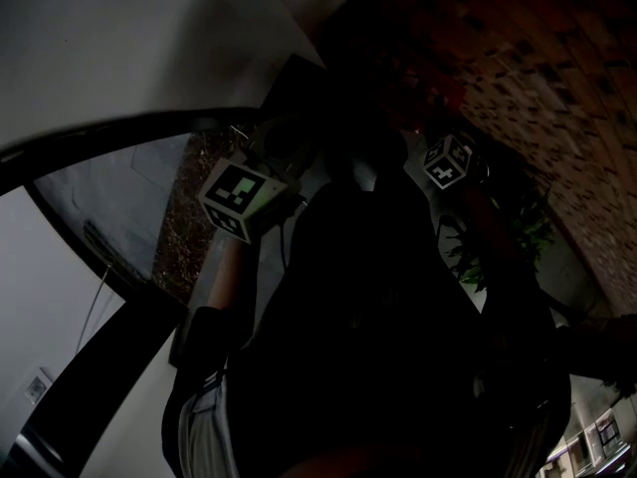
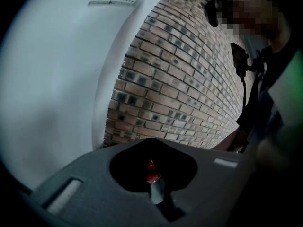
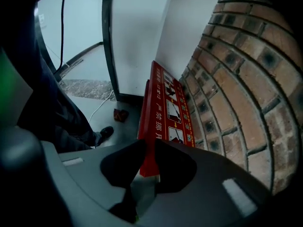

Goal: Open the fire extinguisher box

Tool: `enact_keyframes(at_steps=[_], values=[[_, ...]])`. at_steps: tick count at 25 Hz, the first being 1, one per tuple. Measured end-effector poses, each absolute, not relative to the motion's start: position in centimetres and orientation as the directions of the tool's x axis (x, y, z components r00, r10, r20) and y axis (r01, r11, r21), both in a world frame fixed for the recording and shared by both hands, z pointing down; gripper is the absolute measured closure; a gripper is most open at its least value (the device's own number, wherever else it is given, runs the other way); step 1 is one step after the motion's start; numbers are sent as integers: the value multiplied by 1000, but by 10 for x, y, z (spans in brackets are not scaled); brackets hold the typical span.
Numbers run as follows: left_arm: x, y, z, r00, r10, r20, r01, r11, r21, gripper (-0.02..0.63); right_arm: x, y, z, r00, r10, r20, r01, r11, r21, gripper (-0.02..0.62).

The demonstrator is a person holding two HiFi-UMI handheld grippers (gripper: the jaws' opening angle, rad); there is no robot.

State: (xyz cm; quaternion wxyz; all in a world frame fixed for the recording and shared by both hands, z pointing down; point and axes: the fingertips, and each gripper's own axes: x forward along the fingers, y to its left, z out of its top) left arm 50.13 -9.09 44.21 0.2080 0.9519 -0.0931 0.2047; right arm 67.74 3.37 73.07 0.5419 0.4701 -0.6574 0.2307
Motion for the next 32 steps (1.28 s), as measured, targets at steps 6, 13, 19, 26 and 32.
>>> enact_keyframes(at_steps=[6, 13, 19, 26, 32], values=[[507, -93, 438, 905, -99, 415, -259, -900, 351, 607, 693, 29, 707, 53, -425, 904, -868, 427, 252, 550], [509, -96, 433, 904, -116, 411, -270, -900, 341, 607, 704, 24, 691, 76, -458, 886, -867, 408, 286, 566], [510, -98, 429, 903, -131, 410, -280, -901, 330, 607, 720, 17, 675, 105, -501, 859, -867, 377, 325, 568], [511, -97, 427, 898, -147, 414, -298, -897, 328, 607, 743, 5, 657, 139, -554, 821, -873, 322, 366, 578], [519, -94, 427, 895, -151, 420, -305, -895, 326, 607, 757, -1, 647, 149, -594, 791, -869, 304, 392, 581]])
